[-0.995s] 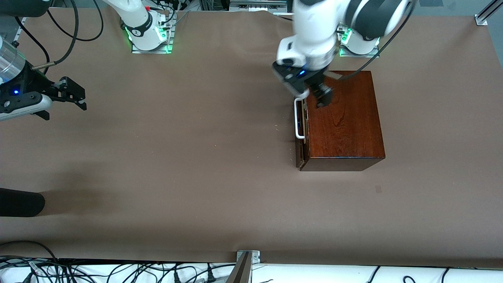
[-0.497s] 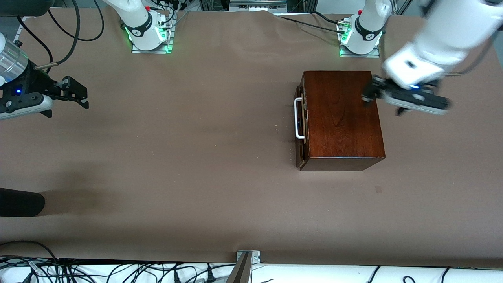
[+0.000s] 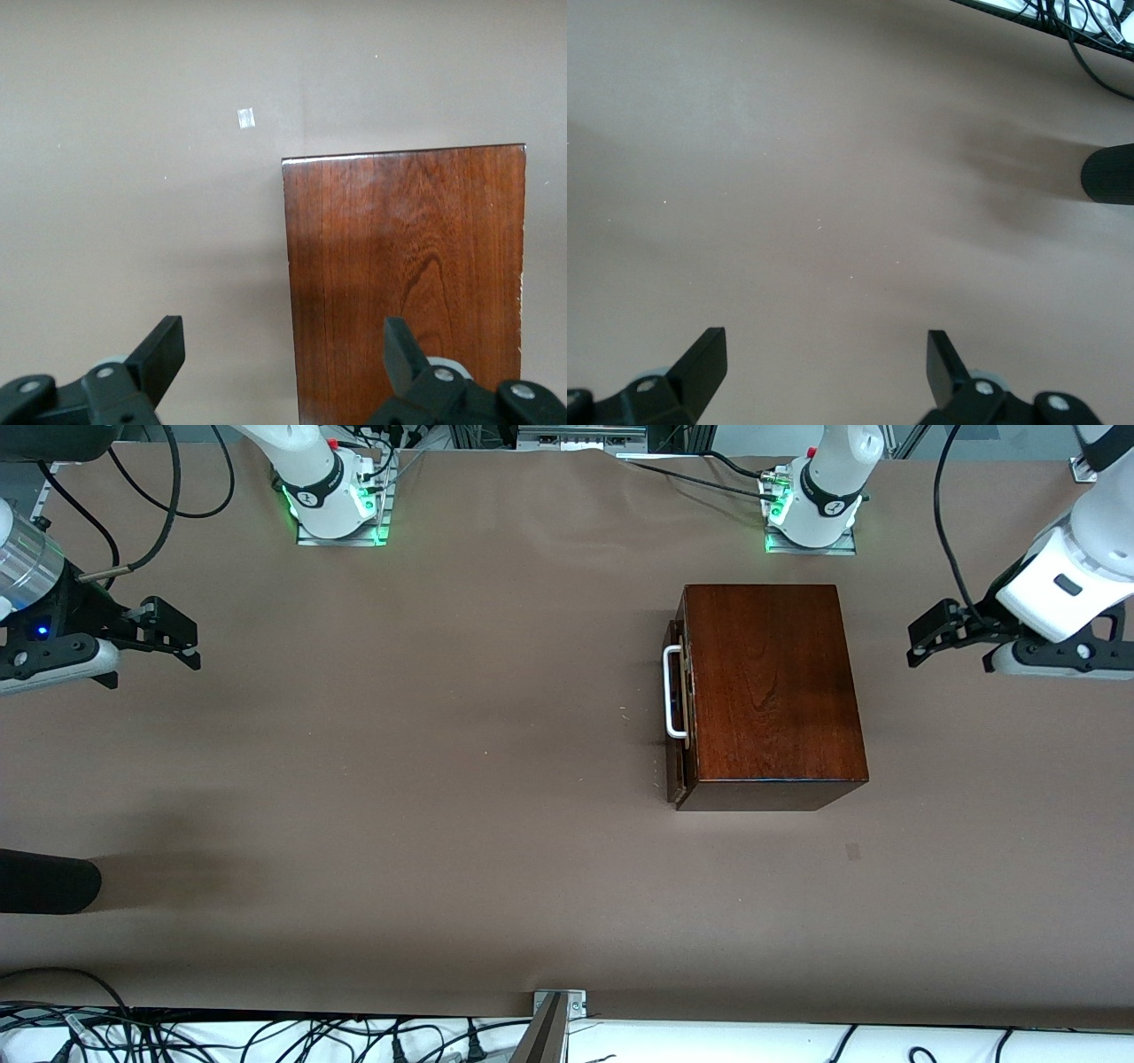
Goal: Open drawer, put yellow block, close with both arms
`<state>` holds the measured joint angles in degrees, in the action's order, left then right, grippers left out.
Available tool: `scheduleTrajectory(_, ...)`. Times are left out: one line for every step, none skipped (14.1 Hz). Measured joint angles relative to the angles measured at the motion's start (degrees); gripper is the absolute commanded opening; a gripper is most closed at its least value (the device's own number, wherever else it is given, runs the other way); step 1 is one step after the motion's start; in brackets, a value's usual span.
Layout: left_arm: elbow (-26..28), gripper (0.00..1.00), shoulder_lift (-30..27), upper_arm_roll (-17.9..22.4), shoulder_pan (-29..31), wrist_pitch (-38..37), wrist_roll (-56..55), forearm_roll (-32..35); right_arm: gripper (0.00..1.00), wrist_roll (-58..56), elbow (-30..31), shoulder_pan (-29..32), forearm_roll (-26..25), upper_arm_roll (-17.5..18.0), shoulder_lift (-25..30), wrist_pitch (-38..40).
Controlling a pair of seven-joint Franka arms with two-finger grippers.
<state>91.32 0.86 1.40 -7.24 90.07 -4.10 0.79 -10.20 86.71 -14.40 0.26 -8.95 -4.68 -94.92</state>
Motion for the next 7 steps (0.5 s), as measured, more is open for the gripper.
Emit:
scheduleTrajectory(-0.6,1.00,0.2,0.0,0.0,-0.5,-0.1,0.0,1.00,0.0,0.0,0.0,0.0,0.0,0.0,0.0)
scheduleTrajectory(-0.9,1.00,0.4,0.1,0.1,-0.6,-0.2,0.0,1.00,0.0,0.0,0.0,0.0,0.0,0.0,0.0)
scheduleTrajectory(-1.1,1.00,0.6,0.1,0.6,-0.6,-0.3,0.0,1.00,0.0,0.0,0.0,0.0,0.0,0.0,0.0)
scheduleTrajectory(-1.1,1.00,0.9,0.1,1.4,-0.6,-0.3,0.0,1.00,0.0,0.0,0.0,0.0,0.0,0.0,0.1)
scheduleTrajectory(-1.2,1.00,1.1,0.2,2.1,-0.6,-0.3,0.0,1.00,0.0,0.0,0.0,0.0,0.0,0.0,0.2)
scheduleTrajectory(-1.2,1.00,1.3,0.2,2.6,-0.6,-0.3,0.0,1.00,0.0,0.0,0.0,0.0,0.0,0.0,0.3)
scheduleTrajectory(-1.3,1.00,1.5,0.2,3.0,-0.6,-0.3,0.0,1.00,0.0,0.0,0.0,0.0,0.0,0.0,0.3)
